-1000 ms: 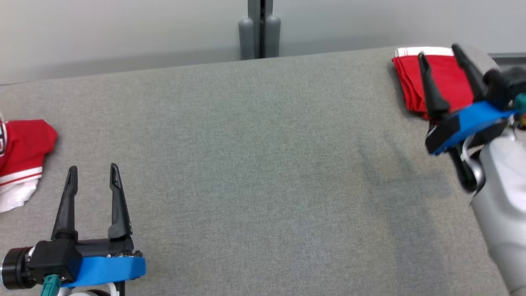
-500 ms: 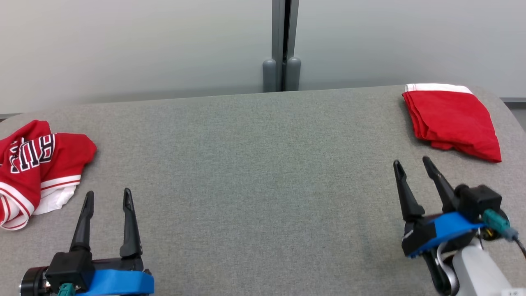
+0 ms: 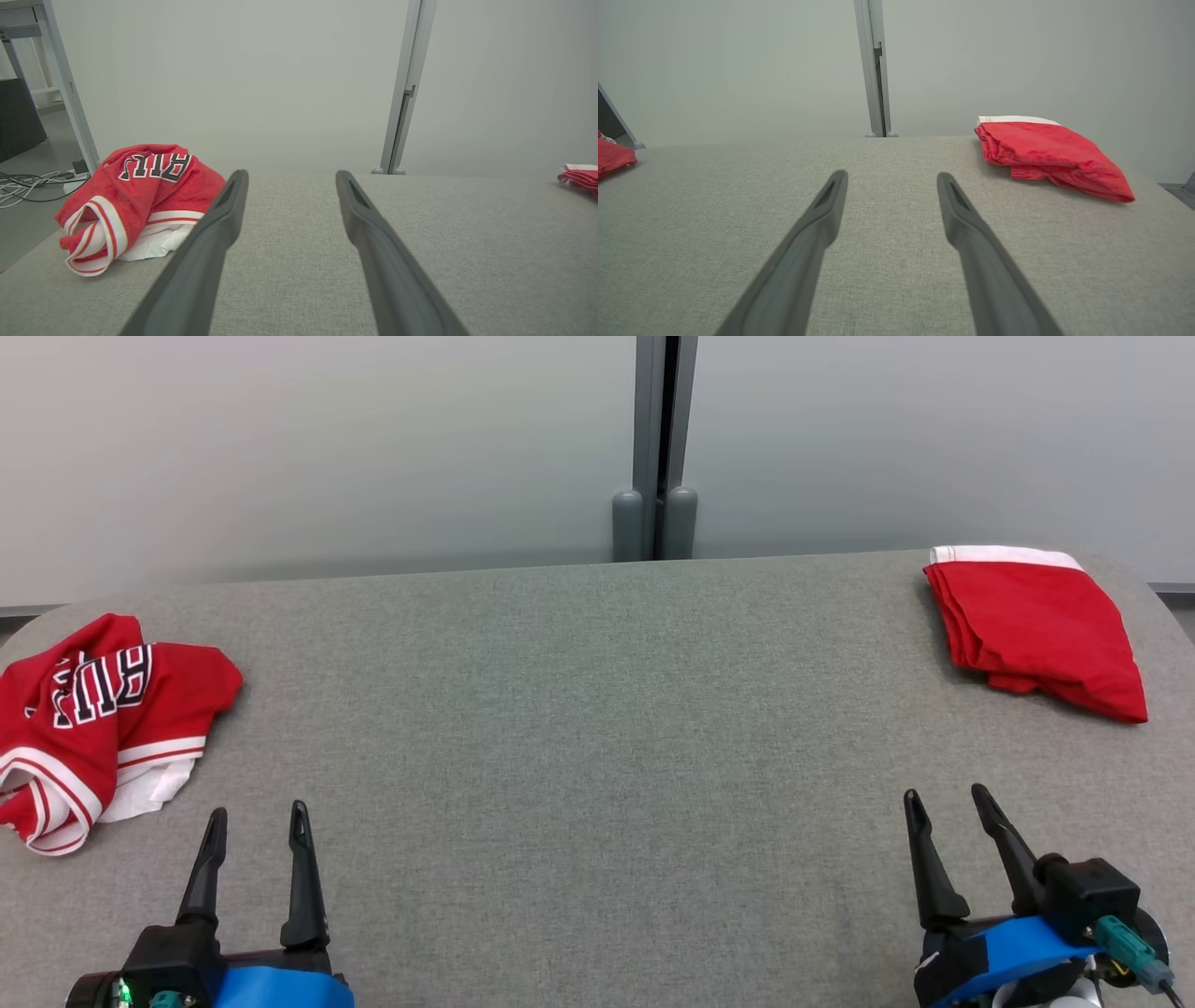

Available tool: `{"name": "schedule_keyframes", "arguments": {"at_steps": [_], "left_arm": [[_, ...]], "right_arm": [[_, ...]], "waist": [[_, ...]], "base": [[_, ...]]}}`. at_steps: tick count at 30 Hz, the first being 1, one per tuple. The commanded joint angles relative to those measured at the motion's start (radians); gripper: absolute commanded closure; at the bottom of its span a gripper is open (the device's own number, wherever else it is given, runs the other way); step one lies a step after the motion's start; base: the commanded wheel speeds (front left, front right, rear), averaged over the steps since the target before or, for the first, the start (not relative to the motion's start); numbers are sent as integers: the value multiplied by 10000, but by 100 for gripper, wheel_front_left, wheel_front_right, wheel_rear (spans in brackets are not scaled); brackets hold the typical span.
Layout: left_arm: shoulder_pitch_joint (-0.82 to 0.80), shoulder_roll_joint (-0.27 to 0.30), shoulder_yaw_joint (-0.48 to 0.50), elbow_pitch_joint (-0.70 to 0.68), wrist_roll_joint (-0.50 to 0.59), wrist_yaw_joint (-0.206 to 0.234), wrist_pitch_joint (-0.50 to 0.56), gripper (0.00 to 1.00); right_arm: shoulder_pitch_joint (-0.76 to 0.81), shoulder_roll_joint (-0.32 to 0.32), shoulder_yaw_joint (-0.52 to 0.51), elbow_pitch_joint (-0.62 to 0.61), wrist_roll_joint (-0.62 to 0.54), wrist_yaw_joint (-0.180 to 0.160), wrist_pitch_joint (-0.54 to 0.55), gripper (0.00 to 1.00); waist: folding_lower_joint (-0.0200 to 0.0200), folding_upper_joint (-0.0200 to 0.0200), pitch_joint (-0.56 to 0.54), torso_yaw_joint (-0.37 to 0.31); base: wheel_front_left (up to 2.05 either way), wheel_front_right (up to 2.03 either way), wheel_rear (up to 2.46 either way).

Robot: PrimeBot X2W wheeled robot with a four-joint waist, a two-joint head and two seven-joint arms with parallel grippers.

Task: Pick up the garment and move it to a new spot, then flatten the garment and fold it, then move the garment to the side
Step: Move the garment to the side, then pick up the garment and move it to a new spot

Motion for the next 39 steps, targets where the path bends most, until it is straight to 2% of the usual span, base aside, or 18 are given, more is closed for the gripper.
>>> {"name": "schedule_keyframes", "arguments": {"at_steps": [1,22,29,39], "left_arm": [[-6,5,72,44,10,-3,-27,0],[-218,9,266,322,117,-29,-25,0],[-228,36,391,285,109,-9,-25,0],[-185,131,570,198,82,71,-25,0]], "right_arm": [[181,58,-54,-112,-109,1,-32,0],[553,346,-241,-675,-293,1,129,0],[541,345,-108,-666,-189,1,118,0],[366,343,73,-610,-75,1,57,0]], "waist": [[0,0,-14,0],[0,0,-29,188],[0,0,-29,680],[0,0,25,1950]], "base": [[0,0,0],[0,0,0],[0,0,0],[0,0,0]]}}
